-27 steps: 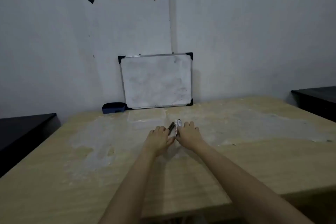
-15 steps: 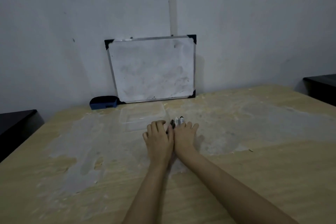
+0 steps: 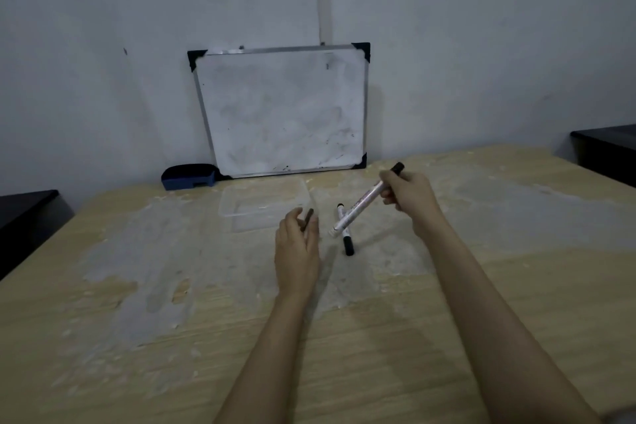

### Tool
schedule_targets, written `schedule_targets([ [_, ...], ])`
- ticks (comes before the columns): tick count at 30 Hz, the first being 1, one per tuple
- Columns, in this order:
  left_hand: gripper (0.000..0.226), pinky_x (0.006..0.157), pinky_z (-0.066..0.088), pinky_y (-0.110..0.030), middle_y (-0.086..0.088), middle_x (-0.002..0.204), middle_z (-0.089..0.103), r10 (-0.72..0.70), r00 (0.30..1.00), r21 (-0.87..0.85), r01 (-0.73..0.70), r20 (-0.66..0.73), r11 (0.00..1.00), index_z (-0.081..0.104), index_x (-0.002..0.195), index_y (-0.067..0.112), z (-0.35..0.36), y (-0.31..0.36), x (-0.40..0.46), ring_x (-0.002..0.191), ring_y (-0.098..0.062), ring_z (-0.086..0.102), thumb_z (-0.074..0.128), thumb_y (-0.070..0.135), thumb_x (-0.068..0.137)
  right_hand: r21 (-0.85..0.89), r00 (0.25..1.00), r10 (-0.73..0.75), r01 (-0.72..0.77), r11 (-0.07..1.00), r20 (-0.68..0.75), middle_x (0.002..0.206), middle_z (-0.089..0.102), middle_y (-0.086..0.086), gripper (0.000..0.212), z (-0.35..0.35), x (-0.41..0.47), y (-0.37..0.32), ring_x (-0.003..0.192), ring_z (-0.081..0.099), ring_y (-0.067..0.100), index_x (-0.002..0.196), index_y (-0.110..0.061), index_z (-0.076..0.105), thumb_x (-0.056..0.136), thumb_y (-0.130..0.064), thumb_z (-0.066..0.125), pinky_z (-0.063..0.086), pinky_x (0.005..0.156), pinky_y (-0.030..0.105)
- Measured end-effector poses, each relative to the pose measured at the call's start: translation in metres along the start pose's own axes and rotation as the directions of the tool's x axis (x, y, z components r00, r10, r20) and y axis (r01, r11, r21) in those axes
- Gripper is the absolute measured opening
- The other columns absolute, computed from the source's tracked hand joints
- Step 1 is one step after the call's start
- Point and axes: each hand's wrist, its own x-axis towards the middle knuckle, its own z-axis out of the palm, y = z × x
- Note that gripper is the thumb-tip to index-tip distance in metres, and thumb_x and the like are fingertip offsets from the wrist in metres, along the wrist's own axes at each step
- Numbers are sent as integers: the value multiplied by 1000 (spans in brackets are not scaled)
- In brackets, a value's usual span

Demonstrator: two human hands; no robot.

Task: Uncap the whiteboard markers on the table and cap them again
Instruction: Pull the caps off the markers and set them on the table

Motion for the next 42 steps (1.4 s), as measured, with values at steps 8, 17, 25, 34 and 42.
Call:
schedule_targets([
  [8, 26, 57, 43, -4, 4, 73, 57, 36, 986, -266, 9, 162, 964, 53, 107, 11, 6, 3, -3, 65, -3, 53, 39, 30, 97, 492, 908, 330, -418, 764, 259, 38, 61, -2, 25, 0, -13, 40, 33, 56, 4, 65, -9, 55, 89, -12, 47, 40, 39, 14],
  [17, 10, 53, 42, -8, 7, 74, 61, -28, 993, -499, 83, 117, 863, 54, 91, 37, 1, 1, 2, 64, -1, 56, 48, 29, 93, 174, 731, 314, -507, 844, 606, 60, 71, 3, 16, -19, -12, 49, 46, 61, 4, 85, -5, 62, 92, -11, 49, 50, 43, 14],
  [25, 30, 52, 38, -10, -1, 64, 51, 41, 979, -321, 26, 201, 947, 45, 61, 27, -4, -3, 2, 54, -2, 47, 53, 29, 90, -449, 949, -84, 220, 866, 304, 48, 51, -4, 41, -9, -10, 55, 44, 45, 11, 54, -26, 61, 92, -30, 47, 33, 52, 25],
  [34, 32, 54, 35, -28, 4, 58, 47, 149, 949, -81, -132, 278, 988, 48, 65, 24, -4, -7, 1, 52, -10, 42, 49, 47, 87, -559, 949, -170, 295, 775, 266, 47, 49, -2, 55, 19, -17, 80, 41, 43, 13, 48, -23, 51, 93, -51, 37, 29, 45, 26],
  [42, 43, 55, 43, -31, 1, 73, 62, 260, 919, 168, -318, 295, 933, 56, 88, 15, -2, -2, -5, 60, -15, 57, 30, 49, 94, -687, 954, -243, 295, 664, 174, 42, 36, -3, 58, 22, -22, 81, 39, 35, 13, 39, -21, 33, 95, -38, 38, 21, 41, 26],
])
